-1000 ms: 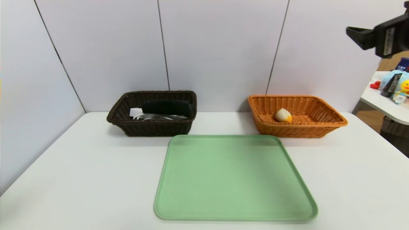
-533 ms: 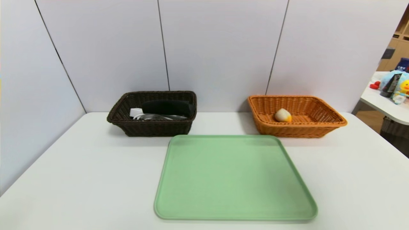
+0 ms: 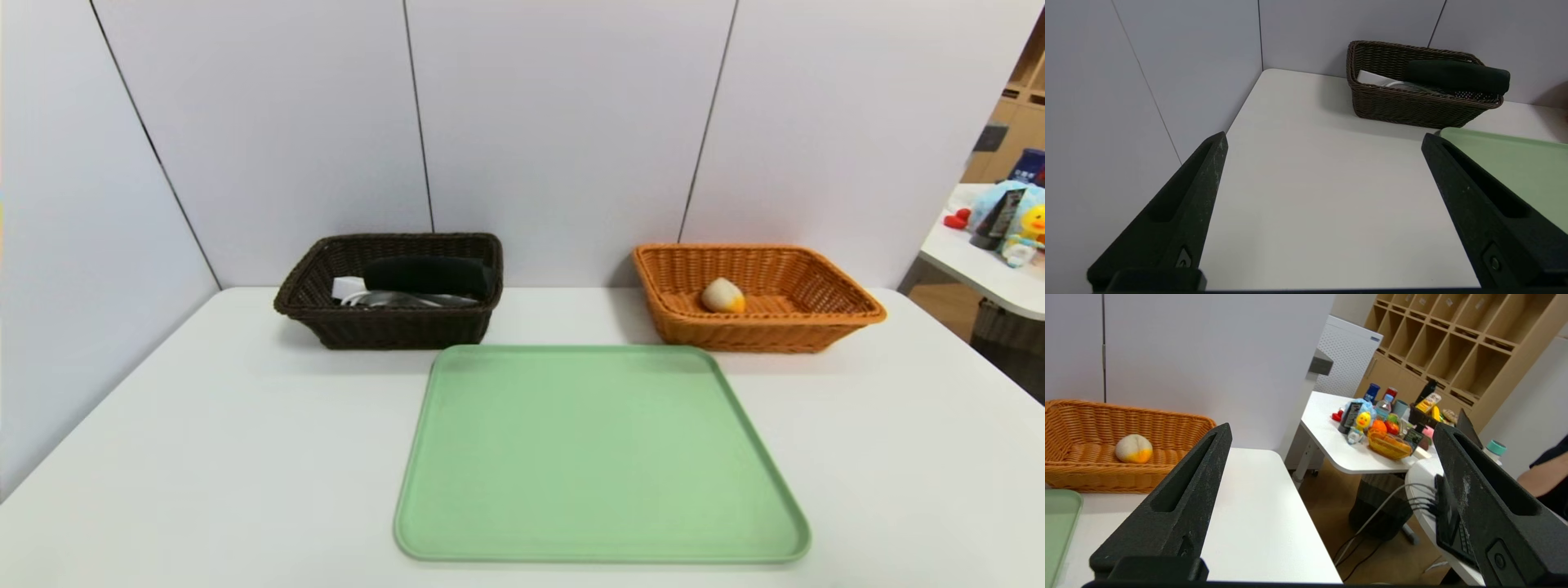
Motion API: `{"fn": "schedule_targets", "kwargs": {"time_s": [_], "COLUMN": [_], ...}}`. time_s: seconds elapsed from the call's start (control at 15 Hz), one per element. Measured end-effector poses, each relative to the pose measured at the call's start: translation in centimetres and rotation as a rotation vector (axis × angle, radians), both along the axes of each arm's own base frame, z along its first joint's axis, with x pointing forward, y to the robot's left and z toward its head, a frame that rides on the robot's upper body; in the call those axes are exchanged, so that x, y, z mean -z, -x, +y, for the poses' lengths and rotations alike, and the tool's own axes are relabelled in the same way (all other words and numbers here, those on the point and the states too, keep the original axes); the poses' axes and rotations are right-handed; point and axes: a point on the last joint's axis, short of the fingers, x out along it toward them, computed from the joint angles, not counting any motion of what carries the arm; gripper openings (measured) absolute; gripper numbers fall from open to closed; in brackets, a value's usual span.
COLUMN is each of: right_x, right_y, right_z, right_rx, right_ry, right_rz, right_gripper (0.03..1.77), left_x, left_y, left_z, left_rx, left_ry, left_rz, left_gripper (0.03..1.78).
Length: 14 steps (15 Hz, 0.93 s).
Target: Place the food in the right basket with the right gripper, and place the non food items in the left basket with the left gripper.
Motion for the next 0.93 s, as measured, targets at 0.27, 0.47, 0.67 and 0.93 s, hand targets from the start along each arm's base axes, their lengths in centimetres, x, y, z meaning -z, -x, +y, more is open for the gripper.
{"fn": "schedule_targets", "kwargs": {"time_s": [0.27, 0.47, 0.67, 0.93], "right_x": [2.0, 4.0, 6.6, 10.6], "right_y": [3.8, 6.4, 7.8, 8.6], "right_z": [-0.1, -0.1, -0.1, 0.0], "right_rx": [-0.012, -0.016, -0.011, -0.015], "right_ry": [-0.007, -0.01, -0.01, 0.0], "right_rz": [-0.003, 0.004, -0.014, -0.023], "right_gripper": [1.69, 1.69, 1.69, 1.69], "left_x": [1.1, 1.4, 2.2, 4.4], "left_y": [1.5, 1.8, 1.3, -1.0], "left_z": [0.1, 0.2, 0.1, 0.0], "left_rx": [0.004, 0.003, -0.001, -0.007], "left_ry": [0.019, 0.019, 0.017, -0.022], "left_rz": [-0.055, -0.066, -0.056, -0.07], "left_gripper": [1.69, 1.69, 1.69, 1.69]}}
